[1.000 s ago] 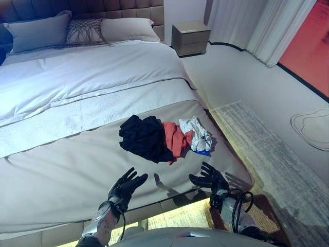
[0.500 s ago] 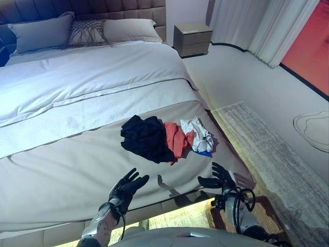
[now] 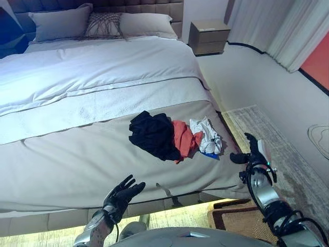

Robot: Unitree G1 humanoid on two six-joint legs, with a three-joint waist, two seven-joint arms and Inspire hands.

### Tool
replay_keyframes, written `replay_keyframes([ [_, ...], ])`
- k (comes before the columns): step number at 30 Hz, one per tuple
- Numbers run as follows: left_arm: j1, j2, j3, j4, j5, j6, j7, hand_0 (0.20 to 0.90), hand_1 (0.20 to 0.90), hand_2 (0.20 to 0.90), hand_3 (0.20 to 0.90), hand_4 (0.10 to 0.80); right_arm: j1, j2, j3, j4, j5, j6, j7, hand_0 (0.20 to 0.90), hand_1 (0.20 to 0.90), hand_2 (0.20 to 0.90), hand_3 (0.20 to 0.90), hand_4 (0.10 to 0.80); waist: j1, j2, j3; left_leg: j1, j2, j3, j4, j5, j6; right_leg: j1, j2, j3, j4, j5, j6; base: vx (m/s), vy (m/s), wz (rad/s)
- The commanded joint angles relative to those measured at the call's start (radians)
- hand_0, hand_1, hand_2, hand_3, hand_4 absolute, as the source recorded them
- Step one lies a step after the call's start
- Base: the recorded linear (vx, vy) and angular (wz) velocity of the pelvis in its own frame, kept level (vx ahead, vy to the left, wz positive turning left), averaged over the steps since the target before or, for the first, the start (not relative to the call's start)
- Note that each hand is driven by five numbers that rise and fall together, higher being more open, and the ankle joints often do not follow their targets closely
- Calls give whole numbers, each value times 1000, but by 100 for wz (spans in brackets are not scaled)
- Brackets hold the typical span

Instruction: Pick up the clothes from the bed and place them into the basket

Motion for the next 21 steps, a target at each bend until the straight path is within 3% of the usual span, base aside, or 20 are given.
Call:
replay_keyframes([
  [1,-108,40,-28,-124,-25,-59,-47,900,900,900,900,800,-241,-135,27,5,-45,-1,-49,900,900,900,900,800,51,28,64,-13,8,71,122,-156,11,-153,-10,-71,165,0,-51,-60,17,19],
  [8,-227,67,-87,-238,-151,-132,-48,900,900,900,900,800,-503,-232,87,202,44,-78,-28,900,900,900,900,800,85,67,243,-251,-36,37,348,-182,4,-346,-39,-102,344,-42,-83,-193,22,13],
  [15,-226,75,-114,-290,-192,-158,-53,900,900,900,900,800,-658,-278,149,268,74,-69,-23,900,900,900,900,800,110,90,312,-392,-67,27,482,-206,12,-481,-51,-112,480,-71,-100,-64,-7,10],
  [21,-228,105,-121,-354,-255,-209,-59,900,900,900,900,800,-809,-320,201,333,98,-12,-21,900,900,900,900,800,131,117,368,-553,-98,54,665,-268,42,-658,-82,-113,719,-137,-112,-39,12,9],
])
